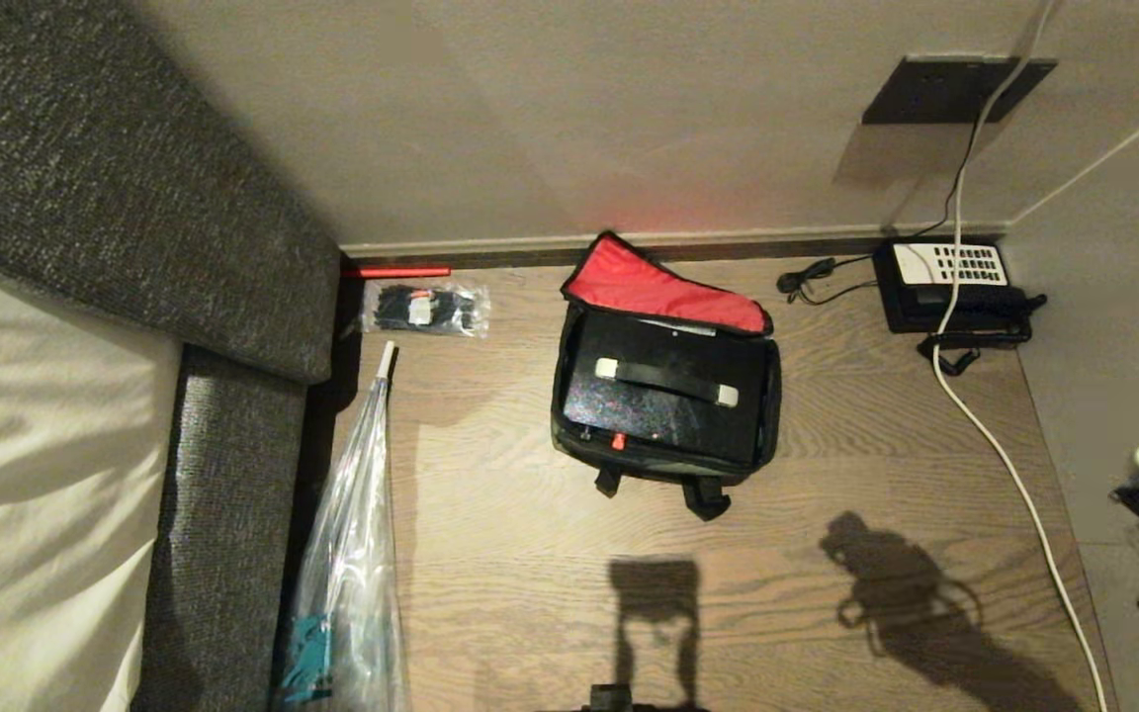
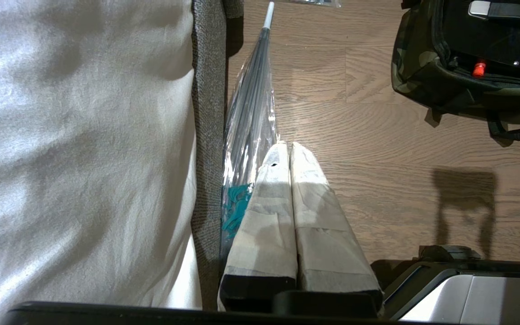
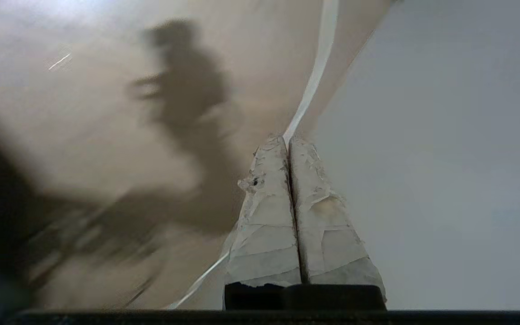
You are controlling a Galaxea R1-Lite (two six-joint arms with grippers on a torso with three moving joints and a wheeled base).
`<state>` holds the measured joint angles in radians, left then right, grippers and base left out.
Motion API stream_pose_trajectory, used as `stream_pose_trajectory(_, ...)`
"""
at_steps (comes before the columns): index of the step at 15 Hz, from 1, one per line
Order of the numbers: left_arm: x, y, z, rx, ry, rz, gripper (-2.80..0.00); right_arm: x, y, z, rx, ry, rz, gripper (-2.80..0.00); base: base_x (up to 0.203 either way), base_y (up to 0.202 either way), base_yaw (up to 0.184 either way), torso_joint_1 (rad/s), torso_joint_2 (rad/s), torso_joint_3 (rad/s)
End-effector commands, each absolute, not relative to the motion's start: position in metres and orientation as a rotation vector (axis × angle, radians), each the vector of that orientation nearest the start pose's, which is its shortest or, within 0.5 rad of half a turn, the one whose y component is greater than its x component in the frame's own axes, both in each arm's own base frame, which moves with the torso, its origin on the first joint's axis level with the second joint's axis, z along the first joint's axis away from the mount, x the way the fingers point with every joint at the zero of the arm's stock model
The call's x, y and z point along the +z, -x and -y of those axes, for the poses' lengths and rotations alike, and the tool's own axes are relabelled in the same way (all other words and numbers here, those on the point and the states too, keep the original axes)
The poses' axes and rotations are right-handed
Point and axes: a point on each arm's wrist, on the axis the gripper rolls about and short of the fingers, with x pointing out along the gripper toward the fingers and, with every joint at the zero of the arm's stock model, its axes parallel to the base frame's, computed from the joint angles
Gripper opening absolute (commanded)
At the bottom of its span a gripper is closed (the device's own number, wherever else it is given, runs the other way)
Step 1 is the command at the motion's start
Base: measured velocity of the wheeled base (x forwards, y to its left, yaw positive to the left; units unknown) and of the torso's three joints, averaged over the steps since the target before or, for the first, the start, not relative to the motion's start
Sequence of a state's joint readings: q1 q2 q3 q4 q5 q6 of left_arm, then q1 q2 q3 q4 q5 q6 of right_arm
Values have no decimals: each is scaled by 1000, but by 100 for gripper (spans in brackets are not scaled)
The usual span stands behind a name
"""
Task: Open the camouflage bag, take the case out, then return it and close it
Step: Close the top of the storage box
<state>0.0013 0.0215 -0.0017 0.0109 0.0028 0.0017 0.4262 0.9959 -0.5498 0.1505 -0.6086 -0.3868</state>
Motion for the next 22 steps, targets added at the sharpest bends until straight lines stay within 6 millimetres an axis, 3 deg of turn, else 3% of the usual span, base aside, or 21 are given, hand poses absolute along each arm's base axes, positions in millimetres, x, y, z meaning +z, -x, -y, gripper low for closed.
stream_pose_trajectory(1, 75, 22, 0, 5, -2, -28, -280, 183, -64, -16, -23, 623, -666, -280, 0, 0, 0, 0, 0, 0)
stream_pose_trajectory(4, 75, 22, 0, 5, -2, -28, -280, 184, -46, -7, -10, 630, -784, -280, 0, 0, 0, 0, 0, 0)
stream_pose_trajectory(9, 75, 22, 0, 5, -2, -28, -280, 187, -15, 3, 56, 467, -982, -280, 0, 0, 0, 0, 0, 0)
stream_pose_trajectory(12, 75, 21, 0, 5, -2, -29, -280, 172, 9, 11, 64, 487, -1067, -280, 0, 0, 0, 0, 0, 0)
stream_pose_trajectory(18, 75, 23, 0, 5, 0, -12, -280, 180, 12, 11, 115, 428, -1051, -280, 0, 0, 0, 0, 0, 0)
stream_pose_trajectory(20, 75, 23, 0, 5, 0, -8, -280, 190, 5, 2, 253, 190, -1007, -280, 0, 0, 0, 0, 0, 0)
stream_pose_trajectory(22, 75, 23, 0, 5, 0, -8, -280, 212, -16, -9, 331, -207, -895, -280, 0, 0, 0, 0, 0, 0)
